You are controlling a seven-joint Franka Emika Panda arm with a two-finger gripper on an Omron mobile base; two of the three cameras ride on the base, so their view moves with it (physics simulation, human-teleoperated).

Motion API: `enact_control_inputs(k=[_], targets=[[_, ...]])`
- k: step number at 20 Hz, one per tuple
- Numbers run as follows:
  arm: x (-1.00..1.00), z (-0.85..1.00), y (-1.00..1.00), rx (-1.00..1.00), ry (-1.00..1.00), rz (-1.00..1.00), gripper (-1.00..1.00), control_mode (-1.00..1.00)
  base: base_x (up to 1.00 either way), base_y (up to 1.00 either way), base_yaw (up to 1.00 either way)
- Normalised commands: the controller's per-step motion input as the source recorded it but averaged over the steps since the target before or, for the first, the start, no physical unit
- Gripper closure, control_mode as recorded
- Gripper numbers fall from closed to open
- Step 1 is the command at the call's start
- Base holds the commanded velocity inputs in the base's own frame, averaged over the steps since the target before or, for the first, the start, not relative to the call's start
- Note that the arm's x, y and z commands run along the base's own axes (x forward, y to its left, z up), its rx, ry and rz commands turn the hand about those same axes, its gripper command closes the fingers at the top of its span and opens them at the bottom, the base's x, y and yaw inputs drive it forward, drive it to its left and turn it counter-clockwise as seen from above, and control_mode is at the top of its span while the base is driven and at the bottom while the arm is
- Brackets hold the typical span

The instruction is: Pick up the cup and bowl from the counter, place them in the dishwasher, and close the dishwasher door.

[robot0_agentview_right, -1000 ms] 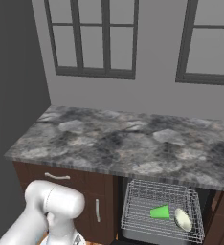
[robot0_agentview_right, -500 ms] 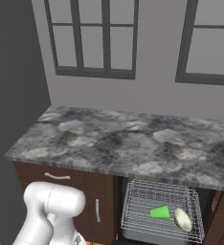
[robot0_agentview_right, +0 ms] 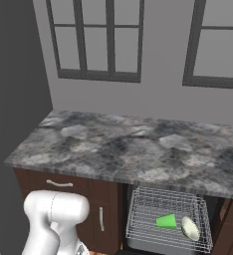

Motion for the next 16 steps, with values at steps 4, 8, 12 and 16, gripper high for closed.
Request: enact_control_inputs(k=[4,8,12,16], targets=[[0.39,-0.33,-0.29,-0.05,-0.08,0.00,-1.00,-1.00,0.00,0.00,0.00],[0.42,-0.37,-0.29,-0.05,-0.09,0.00,-1.00,-1.00,0.00,0.00,0.00],[0.45,-0.39,-0.27,-0.07,-0.09,0.00,-1.00,-1.00,0.00,0.00,0.00],[0.50,-0.39,-0.24,-0.08,-0.08,0.00,-1.00,-1.00,0.00,0.00,0.00]])
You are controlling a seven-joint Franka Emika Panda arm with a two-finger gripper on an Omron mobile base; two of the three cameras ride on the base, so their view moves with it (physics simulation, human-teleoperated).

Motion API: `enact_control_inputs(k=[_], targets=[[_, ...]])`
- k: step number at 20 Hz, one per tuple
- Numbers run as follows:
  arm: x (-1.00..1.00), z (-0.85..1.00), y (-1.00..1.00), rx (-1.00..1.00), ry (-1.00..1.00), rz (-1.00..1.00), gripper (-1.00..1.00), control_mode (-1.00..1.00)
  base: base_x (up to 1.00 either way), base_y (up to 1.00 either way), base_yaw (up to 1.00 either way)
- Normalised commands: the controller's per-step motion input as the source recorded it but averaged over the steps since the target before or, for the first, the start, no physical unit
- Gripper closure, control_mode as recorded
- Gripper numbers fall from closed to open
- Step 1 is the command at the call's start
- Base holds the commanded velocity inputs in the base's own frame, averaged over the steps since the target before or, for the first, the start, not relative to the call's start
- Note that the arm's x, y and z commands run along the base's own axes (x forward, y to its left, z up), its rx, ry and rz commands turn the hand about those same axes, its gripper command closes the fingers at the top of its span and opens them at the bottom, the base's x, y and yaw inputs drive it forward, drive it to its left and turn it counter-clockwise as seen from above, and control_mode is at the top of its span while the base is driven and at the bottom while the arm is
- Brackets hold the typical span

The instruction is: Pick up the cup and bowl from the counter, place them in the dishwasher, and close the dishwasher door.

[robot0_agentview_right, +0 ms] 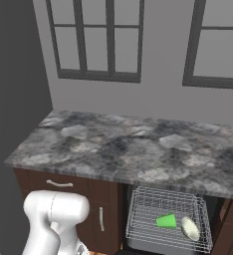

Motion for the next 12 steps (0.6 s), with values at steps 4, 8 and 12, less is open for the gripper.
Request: enact_control_inputs(k=[4,8,12], targets=[[0.52,-0.35,-0.25,-0.08,-0.09,0.00,-1.00,-1.00,0.00,0.00,0.00],[0.56,-0.34,-0.20,-0.08,-0.08,0.00,-1.00,-1.00,0.00,0.00,0.00],[0.61,-0.32,-0.18,-0.07,-0.08,0.00,-1.00,-1.00,0.00,0.00,0.00]])
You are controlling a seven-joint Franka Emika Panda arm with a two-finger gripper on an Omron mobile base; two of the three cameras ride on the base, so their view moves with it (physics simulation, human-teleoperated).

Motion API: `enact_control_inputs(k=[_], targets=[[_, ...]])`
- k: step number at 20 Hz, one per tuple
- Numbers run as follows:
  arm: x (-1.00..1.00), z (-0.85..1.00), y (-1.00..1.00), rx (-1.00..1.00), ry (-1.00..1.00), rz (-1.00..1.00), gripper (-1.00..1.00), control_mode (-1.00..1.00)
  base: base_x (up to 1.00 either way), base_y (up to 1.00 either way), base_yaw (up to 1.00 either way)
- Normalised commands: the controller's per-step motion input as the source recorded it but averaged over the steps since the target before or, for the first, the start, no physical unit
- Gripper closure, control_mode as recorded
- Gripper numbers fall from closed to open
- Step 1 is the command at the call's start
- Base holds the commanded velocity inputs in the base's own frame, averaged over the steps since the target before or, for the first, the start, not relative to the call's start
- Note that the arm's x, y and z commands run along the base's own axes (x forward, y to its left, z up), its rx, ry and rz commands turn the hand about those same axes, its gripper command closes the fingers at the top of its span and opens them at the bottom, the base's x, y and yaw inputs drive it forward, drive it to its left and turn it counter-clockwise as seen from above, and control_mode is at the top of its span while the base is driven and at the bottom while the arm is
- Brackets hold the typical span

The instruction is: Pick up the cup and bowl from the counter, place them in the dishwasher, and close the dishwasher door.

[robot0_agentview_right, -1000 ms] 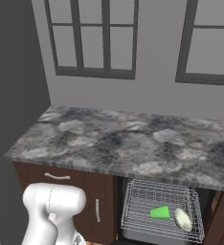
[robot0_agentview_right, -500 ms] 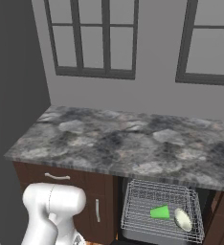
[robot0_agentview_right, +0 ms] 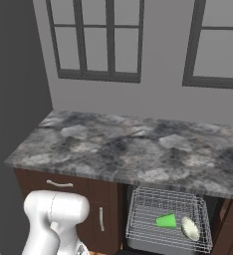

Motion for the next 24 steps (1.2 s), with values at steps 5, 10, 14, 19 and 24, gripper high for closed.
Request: enact_control_inputs(k=[5,10,14,19,24], targets=[[0.67,-0.27,-0.15,-0.06,-0.06,0.00,-1.00,-1.00,0.00,0.00,0.00],[0.84,-0.27,-0.13,-0.03,-0.01,0.00,-1.00,-1.00,0.00,0.00,0.00],[0.94,-0.22,-0.19,-0.01,0.00,0.00,-1.00,-1.00,0.00,0.00,0.00],[1.00,-0.21,-0.16,-0.02,0.00,0.00,-1.00,-1.00,0.00,0.00,0.00],[1.00,-0.21,-0.13,-0.03,0.00,0.00,-1.00,-1.00,0.00,0.00,0.00]])
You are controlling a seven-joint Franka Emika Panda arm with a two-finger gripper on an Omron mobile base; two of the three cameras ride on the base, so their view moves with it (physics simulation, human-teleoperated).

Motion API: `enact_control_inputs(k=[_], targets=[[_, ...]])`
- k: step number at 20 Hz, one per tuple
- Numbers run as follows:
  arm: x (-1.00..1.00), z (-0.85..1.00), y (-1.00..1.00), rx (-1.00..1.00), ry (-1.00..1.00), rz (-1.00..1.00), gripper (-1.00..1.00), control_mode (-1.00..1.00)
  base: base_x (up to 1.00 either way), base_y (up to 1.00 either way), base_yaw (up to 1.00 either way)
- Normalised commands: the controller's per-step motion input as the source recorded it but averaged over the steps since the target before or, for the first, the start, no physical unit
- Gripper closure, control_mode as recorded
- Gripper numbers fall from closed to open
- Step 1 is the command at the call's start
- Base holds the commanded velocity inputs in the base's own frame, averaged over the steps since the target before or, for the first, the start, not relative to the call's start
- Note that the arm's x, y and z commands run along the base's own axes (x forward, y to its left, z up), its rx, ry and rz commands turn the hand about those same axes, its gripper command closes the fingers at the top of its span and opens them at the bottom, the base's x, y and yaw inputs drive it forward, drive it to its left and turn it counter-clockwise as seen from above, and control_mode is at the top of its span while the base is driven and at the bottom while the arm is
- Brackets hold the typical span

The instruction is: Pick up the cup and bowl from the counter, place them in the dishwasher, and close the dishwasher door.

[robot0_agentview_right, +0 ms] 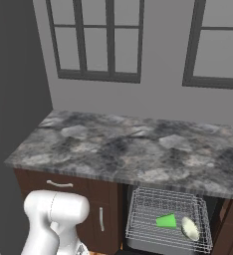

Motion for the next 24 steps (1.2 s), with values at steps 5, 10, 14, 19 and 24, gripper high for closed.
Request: enact_control_inputs(k=[5,10,14,19,24], targets=[[1.00,-0.20,-0.10,-0.04,0.00,0.00,-1.00,-1.00,0.00,0.00,0.00],[1.00,-0.04,-0.10,-0.03,0.00,0.00,-1.00,-1.00,0.00,0.00,0.00],[1.00,0.00,-0.11,-0.01,0.00,0.00,-1.00,-1.00,0.00,0.00,0.00],[1.00,-0.01,-0.04,0.00,0.00,0.00,-1.00,-1.00,0.00,0.00,0.00],[1.00,-0.01,-0.02,0.00,0.00,0.00,-1.00,-1.00,0.00,0.00,0.00]])
